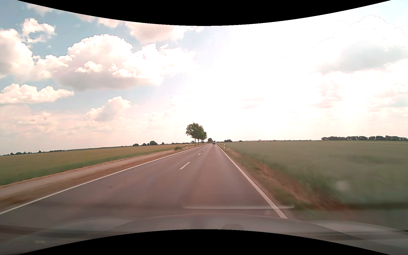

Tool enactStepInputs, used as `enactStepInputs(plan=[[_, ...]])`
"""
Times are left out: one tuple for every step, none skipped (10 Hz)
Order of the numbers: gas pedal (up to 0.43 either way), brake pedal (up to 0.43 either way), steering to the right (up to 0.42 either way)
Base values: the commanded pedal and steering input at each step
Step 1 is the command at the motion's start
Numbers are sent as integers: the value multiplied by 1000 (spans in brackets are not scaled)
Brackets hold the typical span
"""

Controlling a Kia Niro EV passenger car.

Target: Follow the waypoints while adhering to traffic rules and regulations

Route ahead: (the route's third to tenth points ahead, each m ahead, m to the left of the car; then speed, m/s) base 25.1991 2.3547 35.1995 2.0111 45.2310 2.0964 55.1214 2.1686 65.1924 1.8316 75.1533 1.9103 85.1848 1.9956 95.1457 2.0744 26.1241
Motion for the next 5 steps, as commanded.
enactStepInputs(plan=[[220,0,-4],[220,0,-4],[220,0,-3],[220,0,-3],[220,0,-3]])
